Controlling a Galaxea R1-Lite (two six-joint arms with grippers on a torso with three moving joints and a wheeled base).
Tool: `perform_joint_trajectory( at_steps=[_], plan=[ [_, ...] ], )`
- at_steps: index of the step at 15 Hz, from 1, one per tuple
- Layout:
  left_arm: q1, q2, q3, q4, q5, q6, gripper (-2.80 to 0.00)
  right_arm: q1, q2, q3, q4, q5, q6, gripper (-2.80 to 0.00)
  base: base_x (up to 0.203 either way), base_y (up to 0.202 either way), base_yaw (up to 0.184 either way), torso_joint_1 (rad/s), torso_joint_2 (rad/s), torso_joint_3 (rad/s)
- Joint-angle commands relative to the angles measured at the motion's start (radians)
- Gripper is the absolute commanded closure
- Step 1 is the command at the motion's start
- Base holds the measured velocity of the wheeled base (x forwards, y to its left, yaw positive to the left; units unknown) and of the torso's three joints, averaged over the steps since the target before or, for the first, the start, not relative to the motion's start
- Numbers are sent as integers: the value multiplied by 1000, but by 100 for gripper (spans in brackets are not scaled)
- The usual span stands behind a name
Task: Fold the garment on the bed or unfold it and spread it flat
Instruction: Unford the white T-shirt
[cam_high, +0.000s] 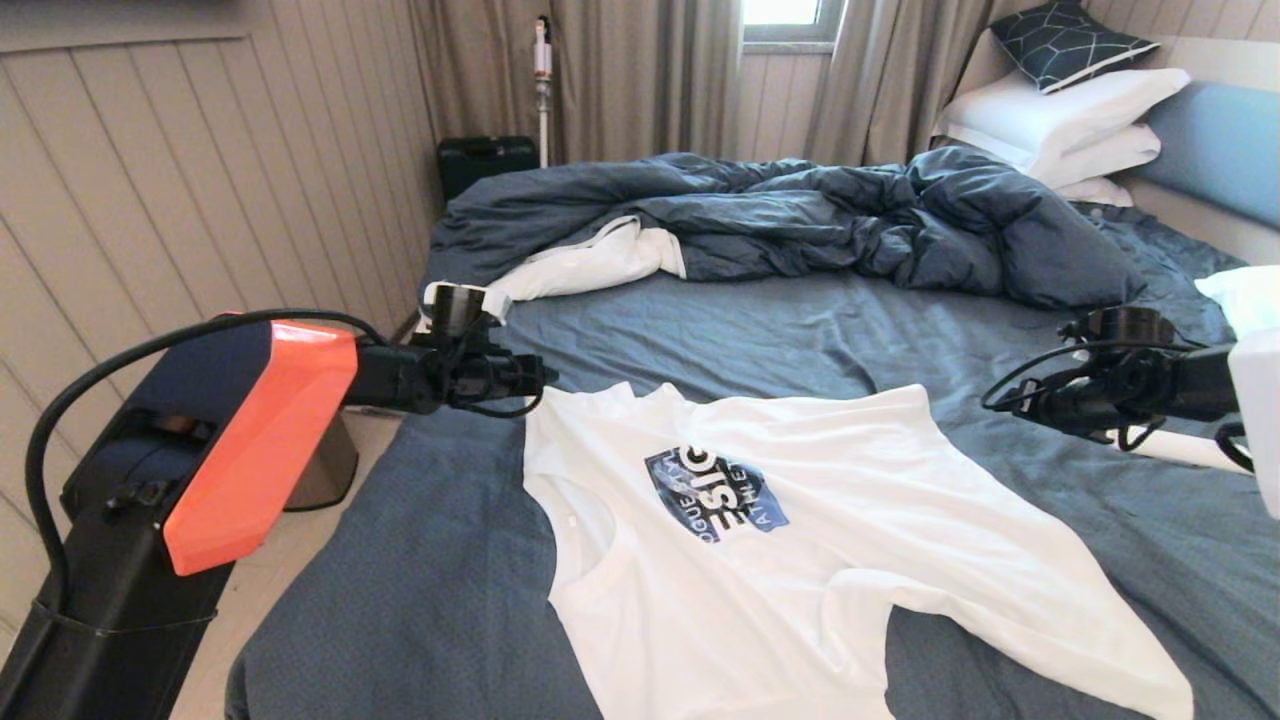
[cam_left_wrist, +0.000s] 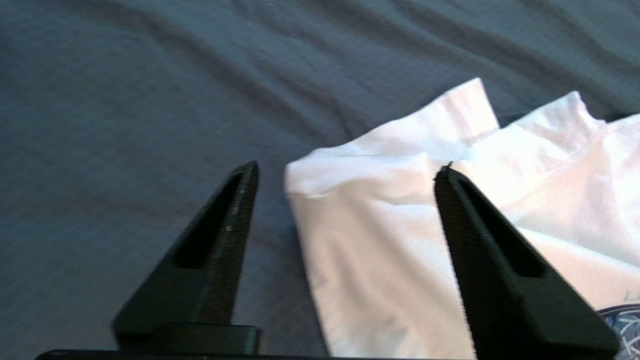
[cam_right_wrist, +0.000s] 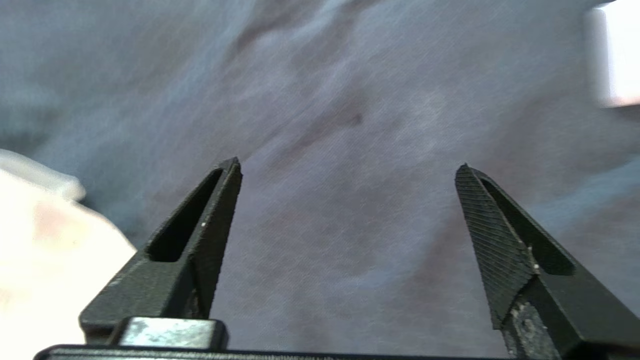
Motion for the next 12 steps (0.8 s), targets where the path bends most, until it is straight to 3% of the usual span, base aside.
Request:
perform_joint_trajectory(
  at_steps=[1,3,5,6,8,12],
  plan=[
    [10,-55,43,-3,-1,-2,-280,-15,-25,5,2,1,5,-280,0,0,0,0,0,0],
    [19,-90,84,-3,-3,-5,-280,-15,-60,35,2,7,5,-280,0,0,0,0,0,0],
    [27,-190,247,-7,-10,-7,-280,-15,-156,157,1,45,4,-280,0,0,0,0,0,0],
    [29,-248,341,-8,-13,-10,0,-14,-208,233,1,79,3,0,0,0,0,0,0,0],
    [30,-350,515,-11,-23,-27,0,-13,-291,376,6,142,-10,0,0,0,0,0,0,0],
    [25,-473,815,-48,-117,-76,0,-22,-354,578,33,217,-133,0,0,0,0,0,0,0]
  ],
)
